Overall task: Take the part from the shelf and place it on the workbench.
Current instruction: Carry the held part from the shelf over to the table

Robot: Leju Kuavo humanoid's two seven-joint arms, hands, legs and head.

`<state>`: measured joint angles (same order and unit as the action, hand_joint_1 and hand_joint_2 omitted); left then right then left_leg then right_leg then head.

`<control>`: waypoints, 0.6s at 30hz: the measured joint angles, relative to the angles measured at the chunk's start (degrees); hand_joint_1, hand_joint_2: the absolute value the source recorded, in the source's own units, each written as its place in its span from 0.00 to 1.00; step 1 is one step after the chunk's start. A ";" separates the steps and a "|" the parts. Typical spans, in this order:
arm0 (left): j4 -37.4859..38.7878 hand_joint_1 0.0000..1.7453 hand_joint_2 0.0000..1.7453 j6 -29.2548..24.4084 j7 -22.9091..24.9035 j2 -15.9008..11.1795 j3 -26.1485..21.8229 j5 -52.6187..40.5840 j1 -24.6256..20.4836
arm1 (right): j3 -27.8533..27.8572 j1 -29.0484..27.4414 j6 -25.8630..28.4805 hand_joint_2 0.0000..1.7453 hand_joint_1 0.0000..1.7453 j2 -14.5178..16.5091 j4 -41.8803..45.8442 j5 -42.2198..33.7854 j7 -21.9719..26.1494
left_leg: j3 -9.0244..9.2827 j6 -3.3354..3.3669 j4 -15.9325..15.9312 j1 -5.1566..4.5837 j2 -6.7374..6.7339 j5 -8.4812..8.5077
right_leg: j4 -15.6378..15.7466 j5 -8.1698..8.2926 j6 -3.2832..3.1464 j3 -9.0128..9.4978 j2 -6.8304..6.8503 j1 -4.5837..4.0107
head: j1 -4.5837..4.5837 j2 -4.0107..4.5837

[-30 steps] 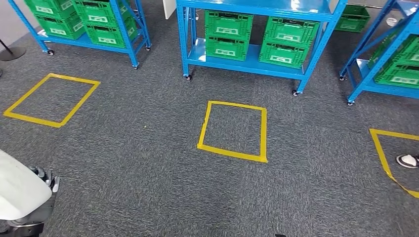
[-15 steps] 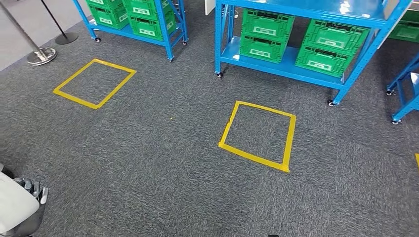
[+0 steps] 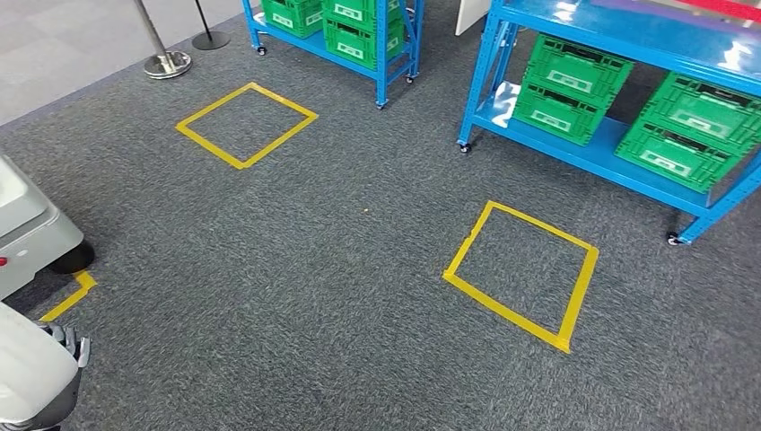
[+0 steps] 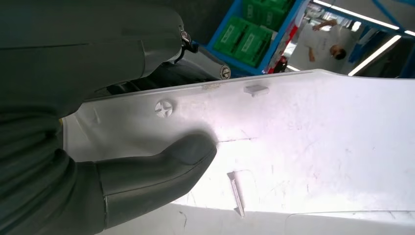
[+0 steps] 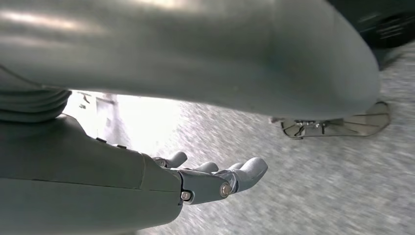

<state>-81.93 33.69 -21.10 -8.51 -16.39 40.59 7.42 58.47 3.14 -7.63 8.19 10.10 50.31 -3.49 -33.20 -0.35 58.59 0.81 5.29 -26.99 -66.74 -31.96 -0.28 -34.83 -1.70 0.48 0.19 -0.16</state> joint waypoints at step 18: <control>1.14 1.00 1.00 -7.32 -3.23 7.82 0.93 -10.35 -3.60 | 7.49 0.57 1.69 0.00 0.00 -2.60 0.07 -15.78 0.80 | 0.42 -2.34 0.49 -0.12 -9.56 -0.62 | 8.35 2.27 -1.07 4.29 8.29 -0.47 | -0.24 -0.02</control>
<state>-80.79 26.36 -24.33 -0.70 -15.45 30.24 3.83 65.96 3.70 -5.95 5.60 10.17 34.54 -2.69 -32.78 -2.69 59.08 0.68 -4.27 -27.62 -58.39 -29.69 -1.35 -30.54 6.58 0.01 -0.05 -0.17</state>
